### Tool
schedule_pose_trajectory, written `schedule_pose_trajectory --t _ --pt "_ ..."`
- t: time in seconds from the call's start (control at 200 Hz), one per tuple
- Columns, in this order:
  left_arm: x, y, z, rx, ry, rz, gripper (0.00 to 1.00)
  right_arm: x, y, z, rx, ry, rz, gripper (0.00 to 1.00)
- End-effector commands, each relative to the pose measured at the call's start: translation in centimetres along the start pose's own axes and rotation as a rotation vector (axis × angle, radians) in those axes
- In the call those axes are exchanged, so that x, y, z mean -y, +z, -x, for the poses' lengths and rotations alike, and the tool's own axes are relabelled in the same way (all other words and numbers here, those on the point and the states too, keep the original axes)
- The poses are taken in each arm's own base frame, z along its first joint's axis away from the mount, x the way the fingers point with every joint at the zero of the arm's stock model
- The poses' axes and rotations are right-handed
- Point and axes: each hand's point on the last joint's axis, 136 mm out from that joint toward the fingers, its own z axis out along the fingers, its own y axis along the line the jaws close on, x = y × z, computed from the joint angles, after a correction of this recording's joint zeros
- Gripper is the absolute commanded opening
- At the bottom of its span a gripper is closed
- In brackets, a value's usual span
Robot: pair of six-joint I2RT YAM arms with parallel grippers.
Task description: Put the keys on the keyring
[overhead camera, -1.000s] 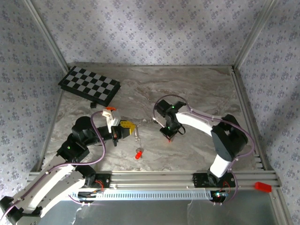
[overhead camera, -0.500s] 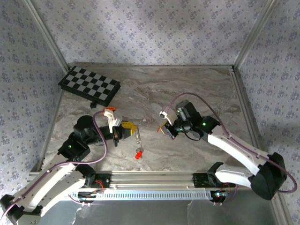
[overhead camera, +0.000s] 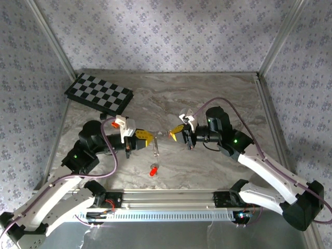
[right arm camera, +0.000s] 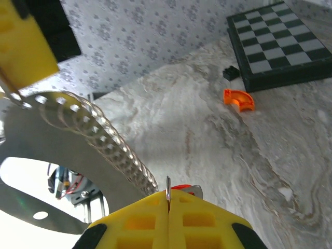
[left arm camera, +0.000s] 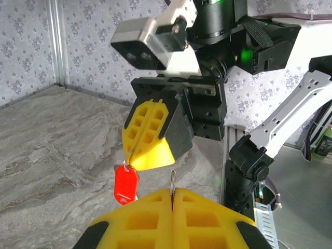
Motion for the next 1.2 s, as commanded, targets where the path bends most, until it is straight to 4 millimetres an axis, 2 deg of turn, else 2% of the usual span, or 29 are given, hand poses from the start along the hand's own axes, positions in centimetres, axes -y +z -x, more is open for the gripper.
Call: schedule_pose_trajectory --t 0.0,0.28,1.194 --pt "0.6 -0.1 1.7 0.025 0.058 -0.028 0.00 -2.8 -1.3 3.4 0.089 -0.040 0.090 0.00" --pt "0.3 0.5 2.4 0.042 0.064 -0.042 0.00 -4.6 -1.9 4.4 0.081 -0.031 0.135 0.00" --pt "0.8 1.4 2.6 0.044 0.063 -0.089 0.00 -5.7 -0.9 3.8 0.026 -0.071 0.162 0.00"
